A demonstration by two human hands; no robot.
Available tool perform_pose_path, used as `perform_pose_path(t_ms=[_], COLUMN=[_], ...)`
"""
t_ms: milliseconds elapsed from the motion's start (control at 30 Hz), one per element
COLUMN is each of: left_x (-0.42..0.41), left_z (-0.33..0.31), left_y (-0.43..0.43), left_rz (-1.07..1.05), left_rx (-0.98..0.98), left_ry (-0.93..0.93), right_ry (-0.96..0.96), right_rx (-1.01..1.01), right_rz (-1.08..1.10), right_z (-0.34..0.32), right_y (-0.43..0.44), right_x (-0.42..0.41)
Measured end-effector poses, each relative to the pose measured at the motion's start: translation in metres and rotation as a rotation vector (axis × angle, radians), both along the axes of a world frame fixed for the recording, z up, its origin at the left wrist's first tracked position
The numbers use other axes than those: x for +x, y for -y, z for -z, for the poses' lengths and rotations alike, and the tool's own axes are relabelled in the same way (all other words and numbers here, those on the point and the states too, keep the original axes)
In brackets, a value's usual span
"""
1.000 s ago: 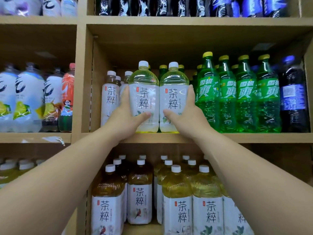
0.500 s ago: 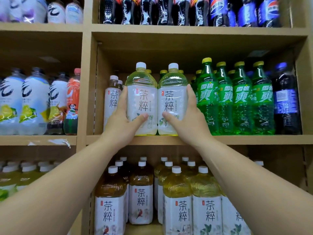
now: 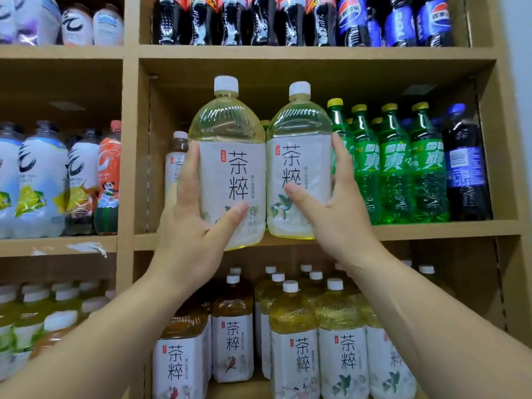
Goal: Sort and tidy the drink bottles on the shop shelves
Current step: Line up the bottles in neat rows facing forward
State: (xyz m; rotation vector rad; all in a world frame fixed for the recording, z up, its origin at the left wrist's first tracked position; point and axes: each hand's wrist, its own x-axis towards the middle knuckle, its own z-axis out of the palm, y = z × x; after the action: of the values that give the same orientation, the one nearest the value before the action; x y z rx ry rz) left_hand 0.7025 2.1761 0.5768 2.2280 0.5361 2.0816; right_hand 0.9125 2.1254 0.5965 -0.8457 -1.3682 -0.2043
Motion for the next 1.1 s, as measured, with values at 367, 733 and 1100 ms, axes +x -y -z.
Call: perform_pose_path(t_ms=[367, 733, 1100], left_x=[0.092, 0.181, 0.168], left_z=[0.086, 0.212, 0.246], left_y=[0.070, 0.067, 0.024], left_rz=[0.319, 0.395, 0.312], left_rx=[-0.129, -0.471, -0.570], left_ry=[-0.060, -0.184, -0.196], right_ry=[-0.146, -0.329, -0.363], right_rx=[-0.082, -0.328, -0.510], right_rz=[0.057, 0.220, 0.154], right_z=[0.112, 0.232, 0.268], right_y=[0.124, 0.111, 0.024], right_x=[0.105, 0.220, 0.252])
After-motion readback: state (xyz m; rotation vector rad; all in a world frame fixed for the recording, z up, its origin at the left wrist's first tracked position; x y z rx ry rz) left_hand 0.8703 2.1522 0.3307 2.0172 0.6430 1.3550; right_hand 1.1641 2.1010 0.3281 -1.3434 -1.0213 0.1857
